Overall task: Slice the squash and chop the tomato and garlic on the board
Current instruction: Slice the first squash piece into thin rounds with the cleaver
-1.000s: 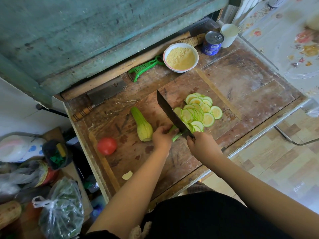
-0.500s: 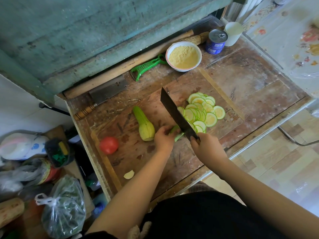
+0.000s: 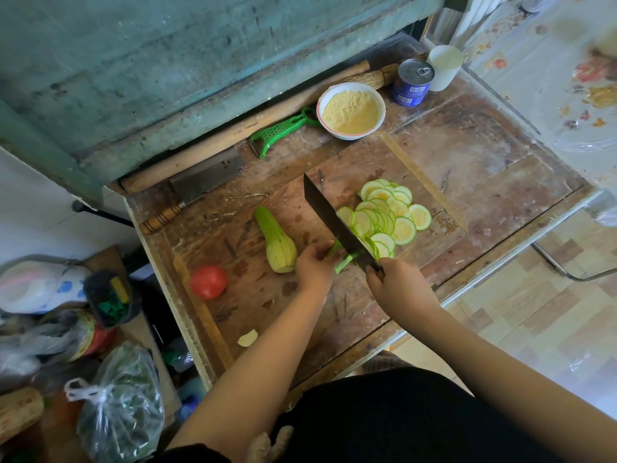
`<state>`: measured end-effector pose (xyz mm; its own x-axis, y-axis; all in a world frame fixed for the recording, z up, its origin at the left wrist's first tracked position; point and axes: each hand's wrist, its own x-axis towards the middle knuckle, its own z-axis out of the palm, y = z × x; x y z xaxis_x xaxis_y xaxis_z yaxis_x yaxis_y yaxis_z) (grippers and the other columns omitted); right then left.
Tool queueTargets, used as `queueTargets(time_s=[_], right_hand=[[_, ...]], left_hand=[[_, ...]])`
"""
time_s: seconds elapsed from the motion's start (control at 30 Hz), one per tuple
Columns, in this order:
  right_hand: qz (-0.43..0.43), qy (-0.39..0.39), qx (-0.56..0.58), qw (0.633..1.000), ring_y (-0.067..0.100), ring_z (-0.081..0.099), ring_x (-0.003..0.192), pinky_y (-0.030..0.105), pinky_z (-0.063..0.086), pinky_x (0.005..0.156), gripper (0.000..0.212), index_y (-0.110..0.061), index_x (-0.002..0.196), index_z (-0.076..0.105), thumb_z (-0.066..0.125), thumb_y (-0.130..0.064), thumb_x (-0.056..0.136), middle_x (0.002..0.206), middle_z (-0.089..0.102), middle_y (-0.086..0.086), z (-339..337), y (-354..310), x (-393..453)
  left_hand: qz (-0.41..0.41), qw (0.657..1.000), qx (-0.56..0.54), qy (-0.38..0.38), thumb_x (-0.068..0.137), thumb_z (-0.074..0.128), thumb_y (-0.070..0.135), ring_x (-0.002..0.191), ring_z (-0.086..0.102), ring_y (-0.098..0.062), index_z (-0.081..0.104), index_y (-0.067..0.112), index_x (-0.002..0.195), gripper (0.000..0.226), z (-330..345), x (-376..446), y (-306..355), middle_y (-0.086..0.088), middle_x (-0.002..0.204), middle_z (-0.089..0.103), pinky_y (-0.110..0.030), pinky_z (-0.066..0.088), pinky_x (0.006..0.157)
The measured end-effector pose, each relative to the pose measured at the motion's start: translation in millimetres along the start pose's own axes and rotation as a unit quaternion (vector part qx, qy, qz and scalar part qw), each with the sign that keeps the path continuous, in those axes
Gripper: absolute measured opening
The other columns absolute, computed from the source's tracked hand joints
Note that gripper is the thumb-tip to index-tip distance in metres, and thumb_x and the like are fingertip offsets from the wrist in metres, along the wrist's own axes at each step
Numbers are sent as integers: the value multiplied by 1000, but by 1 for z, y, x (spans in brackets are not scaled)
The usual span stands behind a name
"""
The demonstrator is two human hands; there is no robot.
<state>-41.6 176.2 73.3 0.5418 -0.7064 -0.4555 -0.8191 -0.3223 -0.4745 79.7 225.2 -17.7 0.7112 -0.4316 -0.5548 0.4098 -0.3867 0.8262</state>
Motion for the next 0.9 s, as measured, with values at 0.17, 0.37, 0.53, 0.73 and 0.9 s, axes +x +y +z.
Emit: queueTargets(time_s=[0.17, 0.37, 0.53, 0.73, 0.9], right_hand=[[9, -14, -29, 999, 27, 48, 56, 27, 31, 46, 37, -12, 65, 43, 42, -28, 98, 58, 46, 4, 2, 0, 7], [23, -24, -45, 998, 28, 48, 62, 26, 28, 46, 36, -14, 64, 39, 41, -27, 97, 61, 44, 3, 12, -8, 22], [38, -28, -39, 998, 27, 50, 66, 29, 36, 56, 31, -11, 76, 47, 40, -30, 98, 64, 45, 1, 19, -13, 30], [24, -12, -10, 1000, 28, 52, 64, 27, 32, 49, 30, -11, 74, 49, 43, -29, 97, 62, 48, 2, 16, -2, 21], [11, 6, 4, 1000, 31, 56, 61, 32, 41, 53, 34, -2, 81, 57, 43, -29, 97, 64, 56, 11, 5, 0, 9]], left_hand=[[7, 1000, 17, 4, 76, 74, -1, 78, 56, -14, 64, -6, 92, 20, -2, 2, 0, -1, 77, 59, -25, 46, 73], [4, 1000, 8, 4, 76, 75, 1, 76, 58, -14, 62, 6, 85, 16, -2, 3, -1, -1, 77, 61, -31, 48, 75], [13, 1000, 5, 8, 76, 75, 3, 88, 63, -21, 64, 12, 86, 17, -1, 2, -5, -11, 94, 68, -37, 54, 82], [24, 999, 39, -10, 81, 73, 14, 87, 62, -13, 66, 6, 101, 22, -2, -2, -4, -3, 95, 67, -21, 47, 75], [35, 998, 46, 1, 77, 75, 7, 85, 61, -16, 66, 8, 91, 16, -1, -6, -4, -3, 89, 66, -28, 48, 79]])
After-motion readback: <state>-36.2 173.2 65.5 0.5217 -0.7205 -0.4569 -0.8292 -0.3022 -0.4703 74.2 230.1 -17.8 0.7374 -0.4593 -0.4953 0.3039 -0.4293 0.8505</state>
